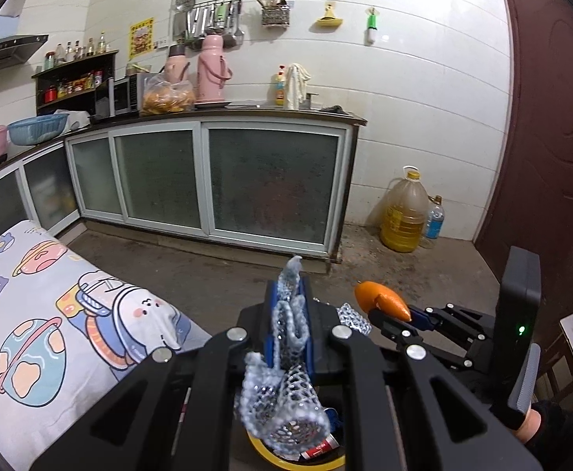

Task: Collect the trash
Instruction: 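Carry scrubber and orange over the bin and open both tools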

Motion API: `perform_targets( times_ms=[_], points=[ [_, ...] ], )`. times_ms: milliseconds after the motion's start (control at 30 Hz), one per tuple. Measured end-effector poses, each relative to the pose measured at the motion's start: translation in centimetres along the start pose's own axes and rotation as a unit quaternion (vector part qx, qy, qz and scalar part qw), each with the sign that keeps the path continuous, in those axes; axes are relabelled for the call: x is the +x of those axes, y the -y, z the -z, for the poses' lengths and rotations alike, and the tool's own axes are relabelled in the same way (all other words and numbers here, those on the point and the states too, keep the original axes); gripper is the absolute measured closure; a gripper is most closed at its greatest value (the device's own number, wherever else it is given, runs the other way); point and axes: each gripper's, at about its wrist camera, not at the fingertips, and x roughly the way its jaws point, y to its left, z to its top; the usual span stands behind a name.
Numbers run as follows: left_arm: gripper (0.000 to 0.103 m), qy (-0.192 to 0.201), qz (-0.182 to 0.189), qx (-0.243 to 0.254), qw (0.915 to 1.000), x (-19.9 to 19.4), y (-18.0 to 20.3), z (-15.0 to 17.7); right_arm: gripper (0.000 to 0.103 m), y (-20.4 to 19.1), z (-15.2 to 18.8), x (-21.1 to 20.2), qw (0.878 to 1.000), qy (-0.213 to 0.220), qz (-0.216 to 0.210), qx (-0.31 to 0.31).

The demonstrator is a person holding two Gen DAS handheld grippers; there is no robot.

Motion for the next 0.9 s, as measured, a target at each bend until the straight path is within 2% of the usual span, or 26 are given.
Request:
perform_targets(
  times_ms=[600,700,767,833,900],
  points=[
    [0.093,-0.047,0.012,0.017,0.9987,4.1,1.2,1.9,0.083,0.9,4.3,2.1,0.998,-0.069,0.006,0.015],
    [0.093,-0.095,0.033,0.004,0.9949,6.2,0.8,2.7,0.083,1.0,5.5,3.1,0.995,-0.093,0.007,0.017],
    [0.093,-0.149,0.045,-0.014,0.9877,8.7,0.2,3.8,0.083,0.9,6.4,4.0,0.993,-0.116,0.007,0.019],
    [0.093,-0.198,0.054,-0.035,0.978,11.0,-0.7,5.0,0.083,0.9,7.3,5.0,0.99,-0.141,0.001,0.023],
    [0.093,-0.253,0.07,-0.058,0.9633,13.6,-1.6,6.9,0.083,0.8,8.3,6.2,0.986,-0.165,0.0,0.029]
  ],
)
